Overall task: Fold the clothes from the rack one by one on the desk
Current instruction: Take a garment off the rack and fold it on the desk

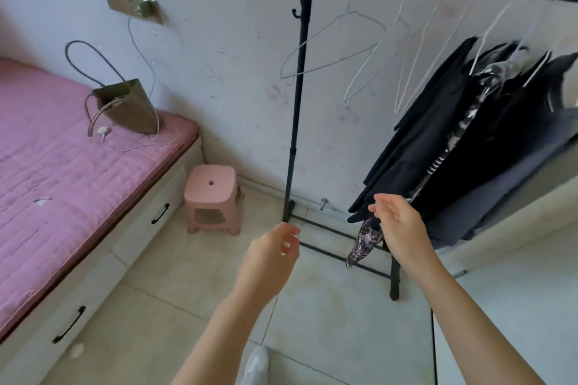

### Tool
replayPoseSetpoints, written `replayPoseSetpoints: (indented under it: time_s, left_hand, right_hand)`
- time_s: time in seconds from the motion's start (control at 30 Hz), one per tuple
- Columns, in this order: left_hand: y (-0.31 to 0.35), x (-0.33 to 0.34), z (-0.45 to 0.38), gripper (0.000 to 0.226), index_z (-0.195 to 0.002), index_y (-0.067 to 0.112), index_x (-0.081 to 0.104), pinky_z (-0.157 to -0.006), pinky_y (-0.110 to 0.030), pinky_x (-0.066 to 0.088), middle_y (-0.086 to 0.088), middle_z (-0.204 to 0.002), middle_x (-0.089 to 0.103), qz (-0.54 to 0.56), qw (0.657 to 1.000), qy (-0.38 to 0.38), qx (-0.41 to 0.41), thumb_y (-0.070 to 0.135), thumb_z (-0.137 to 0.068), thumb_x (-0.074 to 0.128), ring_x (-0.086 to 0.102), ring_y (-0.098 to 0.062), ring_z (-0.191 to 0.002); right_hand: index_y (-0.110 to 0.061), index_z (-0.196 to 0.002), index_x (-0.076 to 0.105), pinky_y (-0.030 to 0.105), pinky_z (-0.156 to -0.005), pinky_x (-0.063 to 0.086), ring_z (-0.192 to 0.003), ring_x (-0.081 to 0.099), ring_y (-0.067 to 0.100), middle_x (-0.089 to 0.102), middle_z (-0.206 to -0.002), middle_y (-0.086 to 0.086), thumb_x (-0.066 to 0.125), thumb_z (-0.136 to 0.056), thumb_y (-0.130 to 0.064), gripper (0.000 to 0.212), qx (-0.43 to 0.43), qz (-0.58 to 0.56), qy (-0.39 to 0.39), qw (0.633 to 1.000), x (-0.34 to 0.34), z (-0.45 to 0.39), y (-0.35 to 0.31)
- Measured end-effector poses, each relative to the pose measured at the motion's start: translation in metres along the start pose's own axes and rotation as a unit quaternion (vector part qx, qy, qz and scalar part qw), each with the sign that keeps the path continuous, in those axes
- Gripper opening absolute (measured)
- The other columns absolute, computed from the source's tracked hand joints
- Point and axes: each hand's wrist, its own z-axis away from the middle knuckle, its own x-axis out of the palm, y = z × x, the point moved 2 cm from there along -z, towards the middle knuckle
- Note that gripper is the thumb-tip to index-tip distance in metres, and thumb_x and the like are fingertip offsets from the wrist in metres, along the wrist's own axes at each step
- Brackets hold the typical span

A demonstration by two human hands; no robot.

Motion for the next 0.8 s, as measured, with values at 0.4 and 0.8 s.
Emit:
replayPoseSetpoints:
  time_s: [0.4,0.8]
  left_hand:
    - [0.145,0.036,-0.147,0.030,-0.122,0.029,0.057,-0.076,-0.025,0.054,0.016,-0.108,0.060,0.025,0.983,-0.107,0.146,0.019,-0.095,0.050,0.061,-0.004,-0.098]
    - [0.290,0.118,-0.227,0.042,-0.140,0.020,0.043,-0.085,-0.022,0.043,0.000,-0.139,0.048,0.033,0.965,-0.099,0.241,0.021,-0.098,0.050,0.054,-0.016,-0.113]
  right_hand:
    - [-0.019,-0.124,0.057,0.041,-0.103,0.045,-0.112,0.057,0.012,0.063,-0.116,-0.005,0.045,-0.098,-0.033,0.031,-0.024,-0.037,0.139,0.989,-0.103,-0.145,-0.069]
    - [0.006,-0.081,0.050,0.036,-0.061,0.035,-0.058,0.033,0.028,0.037,-0.065,0.016,0.046,-0.092,-0.017,0.025,0.011,-0.031,0.187,0.982,-0.204,-0.277,-0.100]
